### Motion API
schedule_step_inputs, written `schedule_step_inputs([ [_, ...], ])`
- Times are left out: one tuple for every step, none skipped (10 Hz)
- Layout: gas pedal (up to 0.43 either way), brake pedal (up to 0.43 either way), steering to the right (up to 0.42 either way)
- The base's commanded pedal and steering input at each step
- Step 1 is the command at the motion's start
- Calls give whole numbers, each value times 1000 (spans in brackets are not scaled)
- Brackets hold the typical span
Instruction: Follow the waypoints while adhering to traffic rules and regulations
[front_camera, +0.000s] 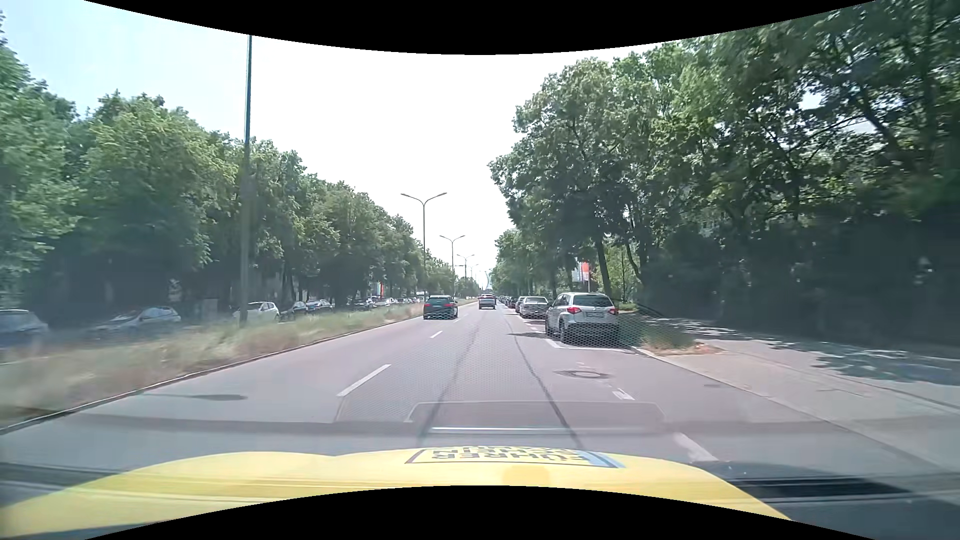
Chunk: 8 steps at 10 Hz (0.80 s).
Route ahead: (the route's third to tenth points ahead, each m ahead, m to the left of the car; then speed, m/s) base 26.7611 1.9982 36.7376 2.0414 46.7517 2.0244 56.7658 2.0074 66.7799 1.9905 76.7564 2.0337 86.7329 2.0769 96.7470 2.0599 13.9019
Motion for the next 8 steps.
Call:
schedule_step_inputs([
  [59,0,-3],
  [59,0,-3],
  [59,0,-2],
  [59,0,-1],
  [59,0,-1],
  [59,0,0],
  [59,0,0],
  [59,0,1],
])
